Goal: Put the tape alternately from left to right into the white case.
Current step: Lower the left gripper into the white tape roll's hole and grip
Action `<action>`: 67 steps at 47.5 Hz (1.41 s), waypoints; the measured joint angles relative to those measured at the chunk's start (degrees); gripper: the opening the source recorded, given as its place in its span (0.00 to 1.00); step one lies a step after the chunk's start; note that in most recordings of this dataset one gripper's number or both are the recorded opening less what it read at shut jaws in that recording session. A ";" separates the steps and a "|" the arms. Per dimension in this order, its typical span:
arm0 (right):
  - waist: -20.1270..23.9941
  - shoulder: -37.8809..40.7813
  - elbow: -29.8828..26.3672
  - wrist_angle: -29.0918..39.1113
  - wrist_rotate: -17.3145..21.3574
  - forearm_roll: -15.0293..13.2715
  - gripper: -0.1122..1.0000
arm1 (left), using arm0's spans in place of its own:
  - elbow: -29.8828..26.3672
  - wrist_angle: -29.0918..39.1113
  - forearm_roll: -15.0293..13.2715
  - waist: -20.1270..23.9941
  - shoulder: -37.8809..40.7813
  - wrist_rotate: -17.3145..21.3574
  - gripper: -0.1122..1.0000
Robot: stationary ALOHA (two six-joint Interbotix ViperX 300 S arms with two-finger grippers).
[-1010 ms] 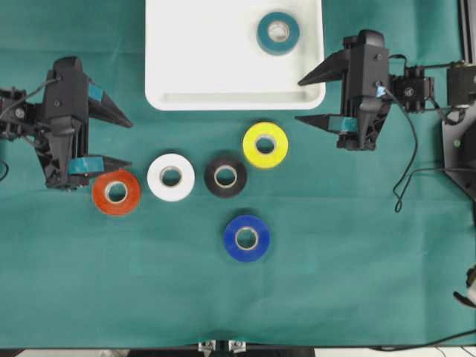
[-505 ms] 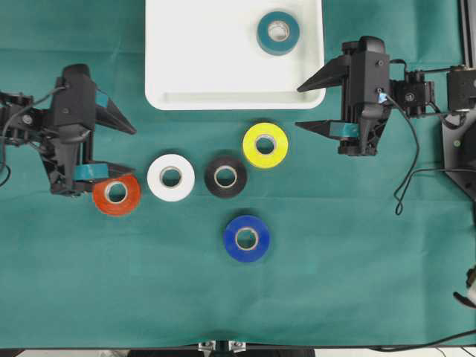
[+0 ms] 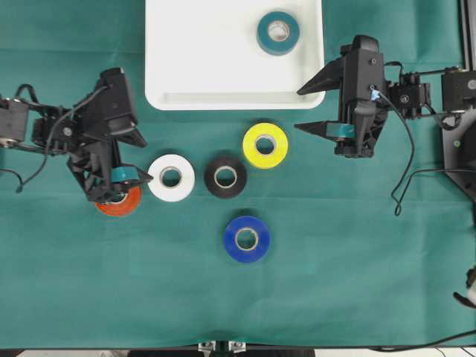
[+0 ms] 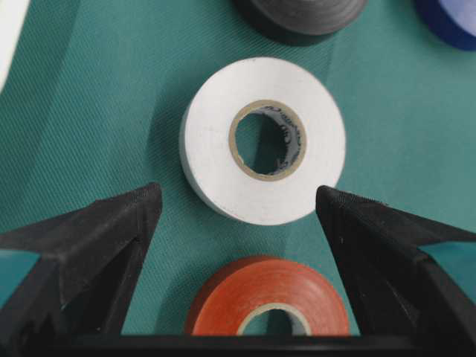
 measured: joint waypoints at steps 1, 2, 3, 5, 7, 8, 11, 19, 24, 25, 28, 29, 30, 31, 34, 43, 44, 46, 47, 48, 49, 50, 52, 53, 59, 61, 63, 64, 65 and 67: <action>0.00 0.00 0.00 0.00 0.00 0.00 0.79 | -0.35 0.35 -0.09 0.09 0.44 -0.44 0.63; 0.00 0.00 0.00 0.00 0.09 0.00 0.79 | -0.62 0.53 -0.09 0.09 0.79 -0.79 0.63; 0.00 0.00 0.00 0.00 0.09 0.00 0.79 | -0.88 0.79 0.00 0.00 1.14 -0.97 0.63; 0.00 0.00 0.00 0.00 0.09 0.00 0.79 | -1.49 1.41 -0.09 0.00 1.93 -1.41 0.63; 0.00 0.00 0.00 0.00 0.18 0.00 0.79 | -2.02 1.93 -0.09 0.09 2.72 -1.49 0.63; 0.00 0.00 0.00 0.00 0.18 0.00 0.79 | -2.37 2.29 -0.09 0.00 3.16 -1.49 0.63; 0.00 0.00 0.00 0.00 0.18 0.00 0.79 | -3.34 3.16 -0.09 0.09 4.48 -1.58 0.63; 0.62 0.00 -0.09 0.00 0.26 0.00 0.79 | -5.71 6.24 0.00 0.26 7.56 -1.58 0.63; 1.05 0.00 -0.09 0.00 0.26 0.00 0.79 | -6.86 7.21 -0.09 0.79 8.96 -1.58 0.63; 1.14 -0.09 -0.09 0.00 0.26 0.00 0.79 | -7.12 7.29 -0.09 0.97 9.23 -1.58 0.63; 1.32 0.00 -0.09 0.00 0.44 0.00 0.79 | -7.73 7.47 0.00 1.32 10.02 -1.58 0.63; 1.41 0.00 -0.09 0.09 0.62 0.00 0.79 | -7.91 7.56 0.00 1.41 10.28 -1.58 0.63; 1.41 0.00 -0.09 0.09 0.70 0.00 0.79 | -8.09 7.56 0.00 1.49 10.63 -1.58 0.63; 1.49 0.00 -0.09 0.09 0.79 0.00 0.79 | -8.26 7.65 0.00 1.67 10.99 -1.49 0.63; 1.58 0.00 -0.09 0.09 1.05 0.00 0.79 | -8.53 7.73 -0.09 1.93 11.69 -1.58 0.63; 1.76 0.00 -0.09 0.09 2.11 0.00 0.79 | -9.14 7.91 -0.09 2.29 13.27 -1.58 0.63; 1.85 0.00 -0.09 0.00 2.11 0.00 0.79 | -9.14 7.82 -0.09 2.29 13.45 -1.58 0.63; 1.85 0.00 -0.09 0.00 2.11 0.00 0.79 | -9.23 7.91 -0.09 2.29 13.54 -1.58 0.63; 1.85 0.00 -0.09 0.00 2.11 0.00 0.79 | -9.32 7.91 -0.09 2.37 13.62 -1.58 0.63; 1.85 0.00 -0.09 0.00 2.11 0.00 0.79 | -9.32 7.91 0.00 2.37 13.71 -1.58 0.63; 1.85 0.00 -0.09 0.00 2.11 0.00 0.79 | -9.40 7.82 0.00 2.37 13.71 -1.58 0.63; 1.85 0.00 -0.09 0.00 2.11 0.00 0.79 | -9.49 7.82 0.00 2.37 13.89 -1.49 0.63; 1.85 0.00 -0.09 0.00 2.11 0.00 0.79 | -9.67 7.91 0.00 2.37 13.97 -1.49 0.63; 1.85 0.00 -0.09 0.00 2.11 0.00 0.79 | -9.76 7.82 0.00 2.37 14.06 -1.49 0.63; 1.93 0.00 -0.09 0.09 2.11 0.09 0.79 | -10.20 7.91 0.00 2.37 14.77 -1.49 0.63; 1.93 0.09 -0.09 0.00 2.11 0.00 0.79 | -10.37 7.91 -0.09 2.37 14.94 -1.49 0.63; 1.93 0.09 -0.09 0.09 2.11 0.00 0.79 | -10.46 7.91 0.00 2.37 14.94 -1.49 0.63; 2.02 0.18 -0.09 0.00 2.11 0.09 0.79 | -10.46 7.91 0.00 2.37 15.03 -1.49 0.63; 2.02 0.18 -0.09 0.09 2.11 0.00 0.79 | -10.55 7.91 0.00 2.37 15.03 -1.58 0.63; 2.02 0.26 -0.09 0.00 2.11 0.00 0.79 | -10.55 7.91 -0.09 2.37 15.03 -1.49 0.62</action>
